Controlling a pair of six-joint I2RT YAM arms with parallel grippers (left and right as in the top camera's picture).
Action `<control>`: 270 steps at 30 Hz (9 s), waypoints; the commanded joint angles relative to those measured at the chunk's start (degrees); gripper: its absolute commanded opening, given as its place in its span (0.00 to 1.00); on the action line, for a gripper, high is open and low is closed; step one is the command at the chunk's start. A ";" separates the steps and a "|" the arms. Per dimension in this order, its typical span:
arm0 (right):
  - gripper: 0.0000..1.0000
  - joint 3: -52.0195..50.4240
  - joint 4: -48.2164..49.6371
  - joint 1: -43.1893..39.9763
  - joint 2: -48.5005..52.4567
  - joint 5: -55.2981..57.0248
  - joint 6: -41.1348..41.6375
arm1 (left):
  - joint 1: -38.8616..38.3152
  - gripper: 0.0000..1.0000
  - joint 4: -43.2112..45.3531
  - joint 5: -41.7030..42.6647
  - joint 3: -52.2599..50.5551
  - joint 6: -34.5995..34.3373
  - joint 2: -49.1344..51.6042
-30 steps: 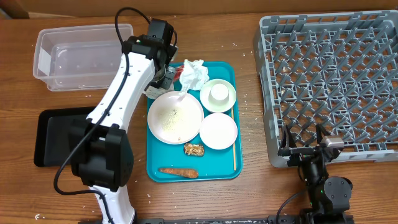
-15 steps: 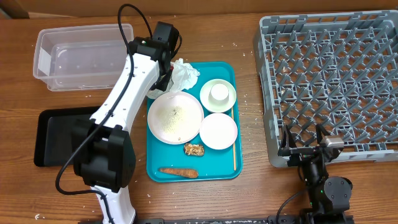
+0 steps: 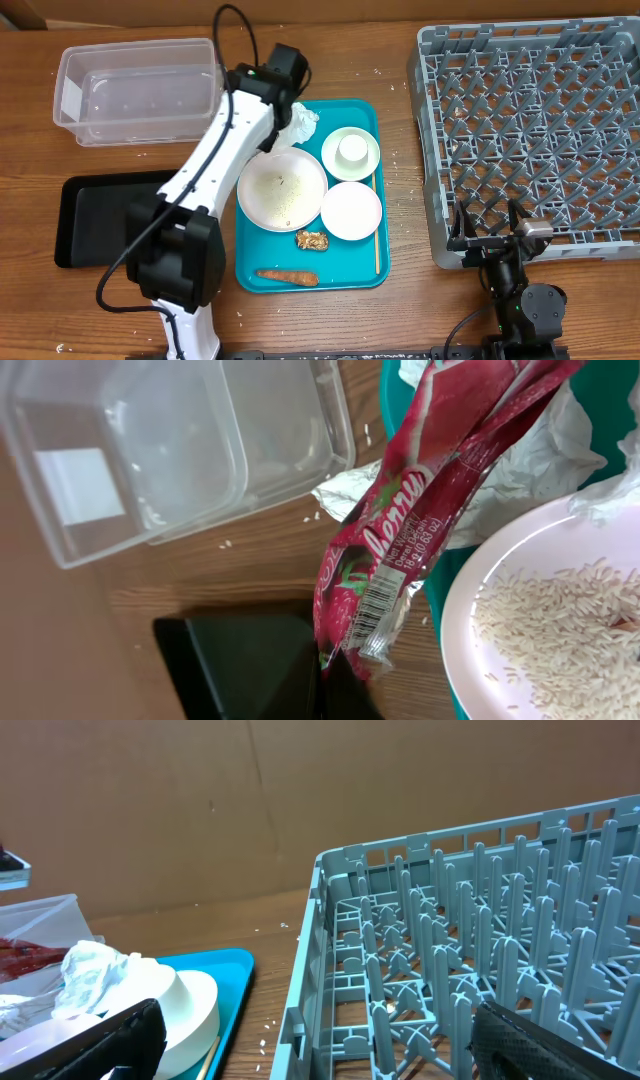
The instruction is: Sort waste into correct bins and load items into the dishwasher
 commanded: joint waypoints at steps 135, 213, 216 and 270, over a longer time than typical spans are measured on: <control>1.00 -0.61 0.33 0.33 -0.57 0.37 -0.20 | 8.72 0.04 8.87 42.91 15.89 -3.65 19.15; 1.00 -0.61 0.33 0.33 -0.57 0.37 -0.17 | 8.92 0.58 12.39 33.66 5.55 -6.78 9.51; 1.00 -0.61 0.33 0.33 -0.57 0.37 -0.17 | 8.33 0.58 14.12 33.64 5.55 -6.78 11.80; 1.00 -0.61 0.33 0.33 -0.57 0.37 -0.17 | 26.05 0.04 3.26 23.76 43.39 -10.88 12.90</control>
